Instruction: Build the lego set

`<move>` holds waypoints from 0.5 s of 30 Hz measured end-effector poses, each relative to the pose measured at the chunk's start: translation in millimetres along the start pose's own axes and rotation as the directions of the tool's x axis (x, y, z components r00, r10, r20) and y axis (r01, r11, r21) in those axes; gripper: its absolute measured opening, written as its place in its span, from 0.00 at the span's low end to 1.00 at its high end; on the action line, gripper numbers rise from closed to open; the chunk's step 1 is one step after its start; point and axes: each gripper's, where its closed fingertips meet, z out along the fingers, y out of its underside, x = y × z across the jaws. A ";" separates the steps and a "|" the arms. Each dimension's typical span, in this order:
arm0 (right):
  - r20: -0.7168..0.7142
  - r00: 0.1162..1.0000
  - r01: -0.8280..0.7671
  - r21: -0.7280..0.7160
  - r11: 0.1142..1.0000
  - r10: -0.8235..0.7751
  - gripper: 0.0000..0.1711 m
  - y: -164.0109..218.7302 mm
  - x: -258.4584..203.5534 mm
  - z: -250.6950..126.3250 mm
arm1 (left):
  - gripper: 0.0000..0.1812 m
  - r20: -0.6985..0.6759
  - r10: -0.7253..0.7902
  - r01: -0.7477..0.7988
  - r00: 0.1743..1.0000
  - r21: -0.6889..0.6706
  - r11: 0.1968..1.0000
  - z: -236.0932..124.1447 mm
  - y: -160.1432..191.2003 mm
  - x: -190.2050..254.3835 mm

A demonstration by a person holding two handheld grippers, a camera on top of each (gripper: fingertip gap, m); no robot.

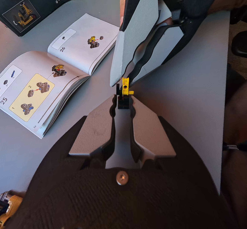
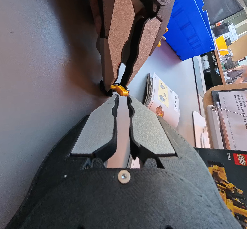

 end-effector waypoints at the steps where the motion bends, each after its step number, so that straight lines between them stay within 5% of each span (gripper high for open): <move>1: 0.006 1.000 -0.012 0.005 1.000 0.012 0.06 0.2 0.3 -0.5 | 0.08 0.001 -0.001 0.001 1.000 0.000 1.000 -0.1 -0.1 -0.3; 15: 0.207 0.946 -0.267 0.069 0.961 0.248 0.22 -4.8 -5.7 -6.3 | 0.08 0.016 0.017 -0.017 1.000 -0.010 1.000 1.1 0.8 0.3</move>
